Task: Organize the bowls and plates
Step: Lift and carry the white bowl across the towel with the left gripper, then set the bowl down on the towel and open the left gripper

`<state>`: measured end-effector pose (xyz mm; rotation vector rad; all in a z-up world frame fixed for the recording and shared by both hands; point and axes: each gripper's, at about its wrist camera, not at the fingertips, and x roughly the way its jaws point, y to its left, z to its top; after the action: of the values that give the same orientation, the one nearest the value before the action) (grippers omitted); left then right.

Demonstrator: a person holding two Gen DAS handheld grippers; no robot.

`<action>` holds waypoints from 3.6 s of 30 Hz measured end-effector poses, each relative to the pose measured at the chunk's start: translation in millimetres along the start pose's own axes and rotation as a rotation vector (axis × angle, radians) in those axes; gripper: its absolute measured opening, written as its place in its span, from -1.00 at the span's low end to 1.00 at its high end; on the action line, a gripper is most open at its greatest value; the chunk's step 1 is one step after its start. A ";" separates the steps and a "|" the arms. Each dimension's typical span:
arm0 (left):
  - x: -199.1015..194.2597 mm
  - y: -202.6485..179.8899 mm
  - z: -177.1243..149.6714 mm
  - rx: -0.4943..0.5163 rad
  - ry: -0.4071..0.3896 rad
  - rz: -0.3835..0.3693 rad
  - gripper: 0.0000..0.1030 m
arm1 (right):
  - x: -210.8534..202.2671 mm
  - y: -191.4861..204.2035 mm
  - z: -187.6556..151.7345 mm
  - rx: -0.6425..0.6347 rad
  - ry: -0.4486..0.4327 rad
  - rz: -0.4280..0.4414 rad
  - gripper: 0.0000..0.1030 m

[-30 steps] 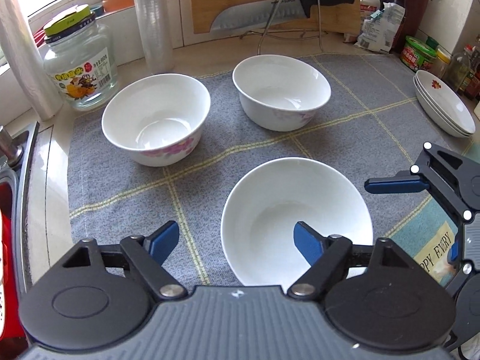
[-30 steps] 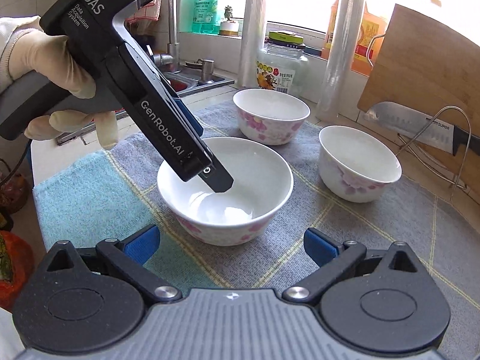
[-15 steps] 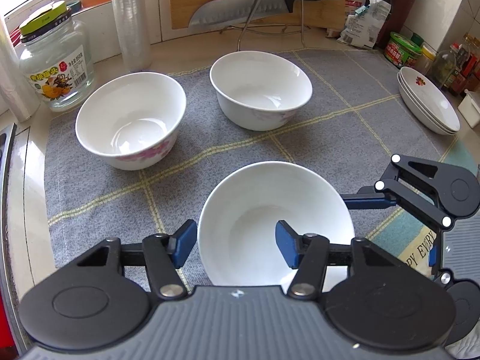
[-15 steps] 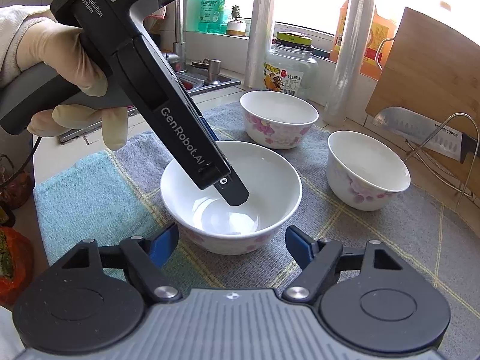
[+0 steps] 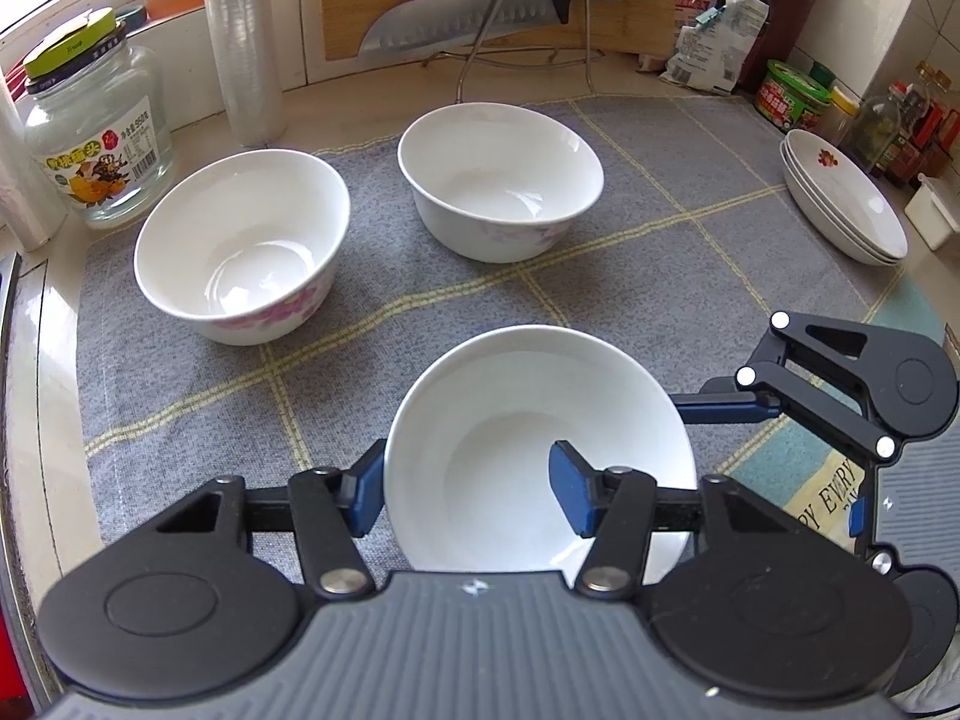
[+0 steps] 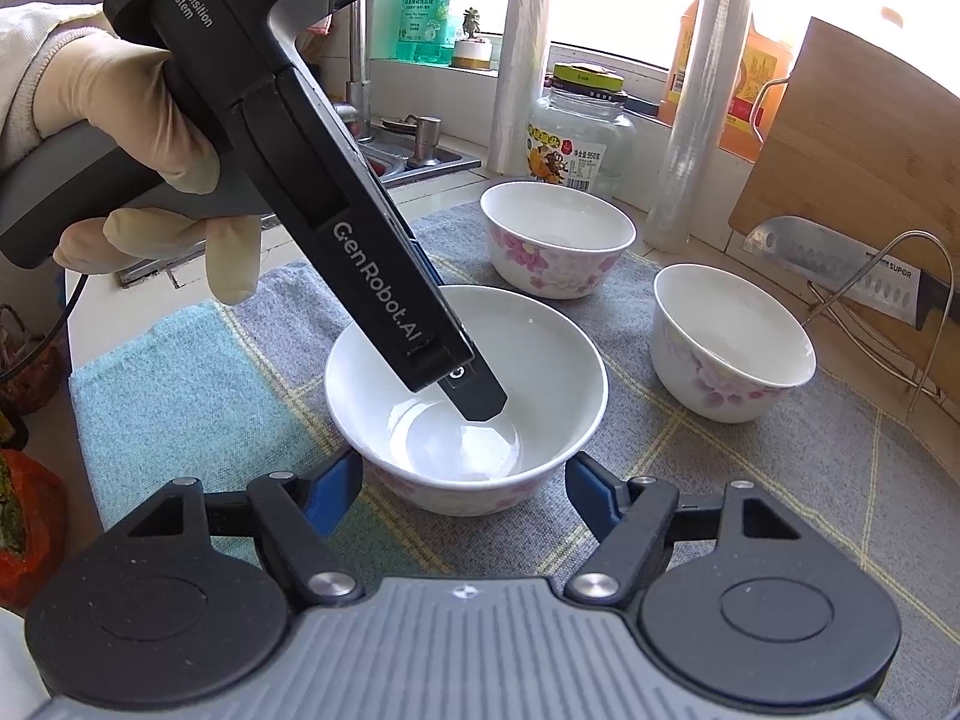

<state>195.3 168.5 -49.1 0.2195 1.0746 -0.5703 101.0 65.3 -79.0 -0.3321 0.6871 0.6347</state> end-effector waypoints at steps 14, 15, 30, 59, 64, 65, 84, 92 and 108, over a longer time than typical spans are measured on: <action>4.7 -49.3 23.6 0.110 -0.019 -0.054 0.07 | -33.9 -22.3 -19.2 0.070 0.027 -0.081 0.53; 6.9 -53.2 26.7 0.120 -0.018 -0.061 0.07 | -36.4 -24.8 -21.1 0.074 0.028 -0.091 0.53; 37.0 -111.7 68.5 0.255 -0.025 -0.156 0.07 | -69.6 -66.3 -51.8 0.158 0.060 -0.236 0.53; 66.8 -133.4 88.5 0.280 0.016 -0.202 0.07 | -68.9 -91.4 -66.4 0.265 0.118 -0.263 0.53; 67.7 -134.0 88.3 0.279 0.017 -0.201 0.08 | -68.9 -93.5 -65.3 0.285 0.122 -0.253 0.53; 68.1 -133.9 88.6 0.278 0.018 -0.200 0.08 | -69.5 -94.2 -65.0 0.289 0.122 -0.251 0.53; 68.5 -134.5 90.3 0.272 -0.003 -0.213 0.14 | -72.3 -97.3 -66.4 0.313 0.118 -0.242 0.59; 46.2 -131.9 89.6 0.257 -0.101 -0.191 0.75 | -81.7 -90.1 -60.1 0.278 0.063 -0.238 1.00; -11.9 -94.6 68.5 0.169 -0.263 -0.074 0.77 | -90.5 -81.2 -32.7 0.203 0.038 -0.255 1.00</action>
<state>192.6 63.5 3.2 0.2453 0.7823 -0.7364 83.2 -51.4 -35.2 -0.2387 0.7256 0.3138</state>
